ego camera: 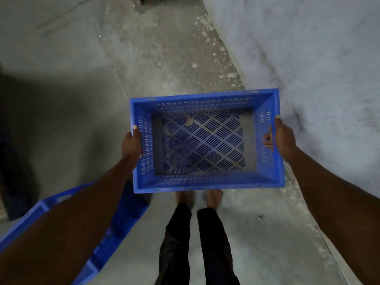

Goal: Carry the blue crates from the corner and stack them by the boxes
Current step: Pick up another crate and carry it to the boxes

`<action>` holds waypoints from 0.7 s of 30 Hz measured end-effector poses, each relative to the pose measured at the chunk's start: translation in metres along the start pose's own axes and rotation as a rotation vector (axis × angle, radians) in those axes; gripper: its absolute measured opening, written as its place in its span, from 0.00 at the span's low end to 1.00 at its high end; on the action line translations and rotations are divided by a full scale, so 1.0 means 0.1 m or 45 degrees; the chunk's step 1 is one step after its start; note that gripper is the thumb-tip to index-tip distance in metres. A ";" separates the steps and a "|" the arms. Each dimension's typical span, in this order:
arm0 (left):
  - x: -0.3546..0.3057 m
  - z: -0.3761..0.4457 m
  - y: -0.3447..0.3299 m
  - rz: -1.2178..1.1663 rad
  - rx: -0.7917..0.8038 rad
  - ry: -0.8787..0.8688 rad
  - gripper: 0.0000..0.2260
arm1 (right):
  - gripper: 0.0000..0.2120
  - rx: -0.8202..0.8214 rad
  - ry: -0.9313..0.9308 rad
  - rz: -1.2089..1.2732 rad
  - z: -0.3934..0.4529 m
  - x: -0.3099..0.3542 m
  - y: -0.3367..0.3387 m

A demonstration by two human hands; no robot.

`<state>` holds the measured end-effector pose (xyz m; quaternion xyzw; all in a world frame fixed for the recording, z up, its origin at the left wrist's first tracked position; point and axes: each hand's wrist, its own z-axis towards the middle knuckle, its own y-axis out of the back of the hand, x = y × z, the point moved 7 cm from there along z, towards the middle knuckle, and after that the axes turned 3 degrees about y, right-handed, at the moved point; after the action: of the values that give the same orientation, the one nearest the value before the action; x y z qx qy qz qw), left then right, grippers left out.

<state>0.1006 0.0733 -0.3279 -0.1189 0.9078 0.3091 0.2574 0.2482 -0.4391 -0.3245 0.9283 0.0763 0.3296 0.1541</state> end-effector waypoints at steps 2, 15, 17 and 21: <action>0.05 0.00 -0.09 -0.148 0.156 0.108 0.27 | 0.30 0.090 -0.047 0.015 -0.02 -0.01 0.01; -0.54 -0.50 0.43 -0.137 0.338 0.013 0.27 | 0.34 0.076 0.093 -0.007 -0.83 0.35 0.36; -0.77 -0.77 0.62 -0.137 0.379 -0.019 0.27 | 0.33 0.096 0.114 0.021 -1.16 0.54 0.51; -1.37 -1.46 1.06 -0.171 0.405 -0.089 0.26 | 0.31 0.111 0.154 0.127 -1.93 0.98 0.87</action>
<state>0.1182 0.0725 -0.1022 -0.1261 0.9258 0.1476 0.3244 0.2045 -0.4517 -0.0952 0.9152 0.0534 0.3886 0.0919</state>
